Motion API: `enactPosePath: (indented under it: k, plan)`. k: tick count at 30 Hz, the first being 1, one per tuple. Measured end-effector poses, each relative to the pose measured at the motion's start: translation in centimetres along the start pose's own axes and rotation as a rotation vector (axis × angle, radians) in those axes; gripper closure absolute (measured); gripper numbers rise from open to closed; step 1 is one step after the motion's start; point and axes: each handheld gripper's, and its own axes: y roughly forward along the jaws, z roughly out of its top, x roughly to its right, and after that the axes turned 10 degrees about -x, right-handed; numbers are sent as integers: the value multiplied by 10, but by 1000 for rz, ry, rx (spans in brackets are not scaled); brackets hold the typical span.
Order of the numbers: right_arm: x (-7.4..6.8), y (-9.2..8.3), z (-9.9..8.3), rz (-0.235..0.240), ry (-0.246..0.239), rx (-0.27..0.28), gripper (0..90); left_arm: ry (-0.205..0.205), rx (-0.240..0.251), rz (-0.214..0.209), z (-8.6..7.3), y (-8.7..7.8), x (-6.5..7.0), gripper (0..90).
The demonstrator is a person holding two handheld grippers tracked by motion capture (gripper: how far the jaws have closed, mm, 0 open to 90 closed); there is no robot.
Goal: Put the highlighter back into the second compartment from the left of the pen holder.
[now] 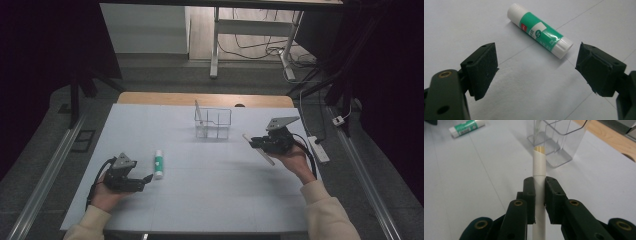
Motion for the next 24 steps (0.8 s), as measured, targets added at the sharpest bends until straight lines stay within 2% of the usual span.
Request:
enactPosePath:
  k: [17,24]
  plan:
    - [-8,-6,17,-90,82,185,787,3,3,1,0,0,0,179]
    - [-11,-8,28,-105,97,224,787,3,4,2,0,-1,0,180]
